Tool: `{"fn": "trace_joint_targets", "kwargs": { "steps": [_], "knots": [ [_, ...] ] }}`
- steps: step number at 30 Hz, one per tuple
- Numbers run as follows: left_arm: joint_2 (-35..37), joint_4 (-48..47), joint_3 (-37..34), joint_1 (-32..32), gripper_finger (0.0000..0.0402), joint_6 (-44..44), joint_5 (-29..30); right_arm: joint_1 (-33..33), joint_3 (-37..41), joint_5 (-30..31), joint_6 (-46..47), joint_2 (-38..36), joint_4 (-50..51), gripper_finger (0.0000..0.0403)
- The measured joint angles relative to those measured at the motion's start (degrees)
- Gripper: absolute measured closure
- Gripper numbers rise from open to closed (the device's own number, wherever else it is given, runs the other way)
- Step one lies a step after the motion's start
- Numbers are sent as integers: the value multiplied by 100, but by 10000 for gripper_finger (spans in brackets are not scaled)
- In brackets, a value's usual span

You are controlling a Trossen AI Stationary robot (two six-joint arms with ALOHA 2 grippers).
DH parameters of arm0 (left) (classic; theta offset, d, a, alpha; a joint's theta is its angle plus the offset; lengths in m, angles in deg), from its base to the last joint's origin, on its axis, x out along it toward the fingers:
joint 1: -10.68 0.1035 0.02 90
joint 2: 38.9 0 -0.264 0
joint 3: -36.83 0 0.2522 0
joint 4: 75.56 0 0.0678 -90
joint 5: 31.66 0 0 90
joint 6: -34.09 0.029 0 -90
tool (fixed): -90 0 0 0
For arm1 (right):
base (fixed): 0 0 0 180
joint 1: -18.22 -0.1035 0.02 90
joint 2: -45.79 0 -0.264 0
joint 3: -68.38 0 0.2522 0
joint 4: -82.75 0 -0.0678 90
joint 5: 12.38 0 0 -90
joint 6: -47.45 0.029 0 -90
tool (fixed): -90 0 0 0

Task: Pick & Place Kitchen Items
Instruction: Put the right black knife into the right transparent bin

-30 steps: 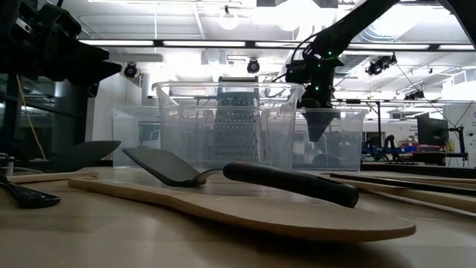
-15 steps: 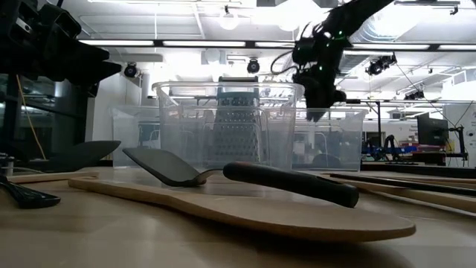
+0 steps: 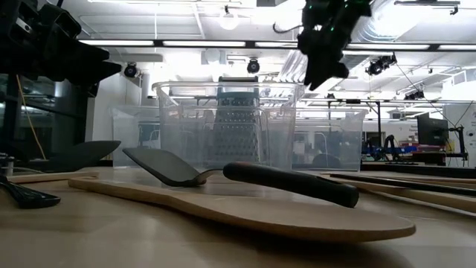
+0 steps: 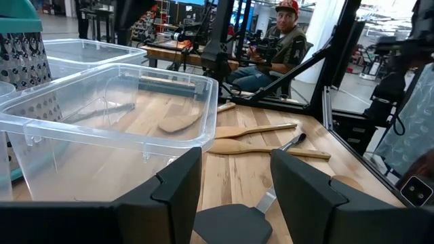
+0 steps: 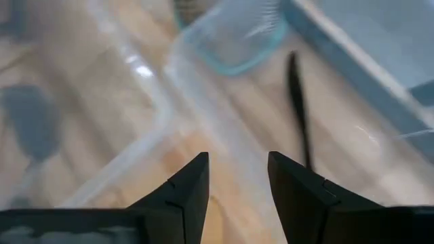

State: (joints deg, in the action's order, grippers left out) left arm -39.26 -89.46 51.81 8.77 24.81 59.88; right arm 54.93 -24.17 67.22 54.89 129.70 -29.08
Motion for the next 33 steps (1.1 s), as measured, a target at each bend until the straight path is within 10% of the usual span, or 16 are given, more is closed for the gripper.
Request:
{"fn": "trace_joint_targets", "kwargs": {
  "steps": [16, 33],
  "knots": [
    [0, 0, 1, 2, 226, -1, -1, -1957, 1501, -26, 605, -1839, 247, 261],
    [-1, 0, 0, 2, 226, -2, -1, -4560, 2456, 341, 1711, -1940, -490, 261]
  ]
}}
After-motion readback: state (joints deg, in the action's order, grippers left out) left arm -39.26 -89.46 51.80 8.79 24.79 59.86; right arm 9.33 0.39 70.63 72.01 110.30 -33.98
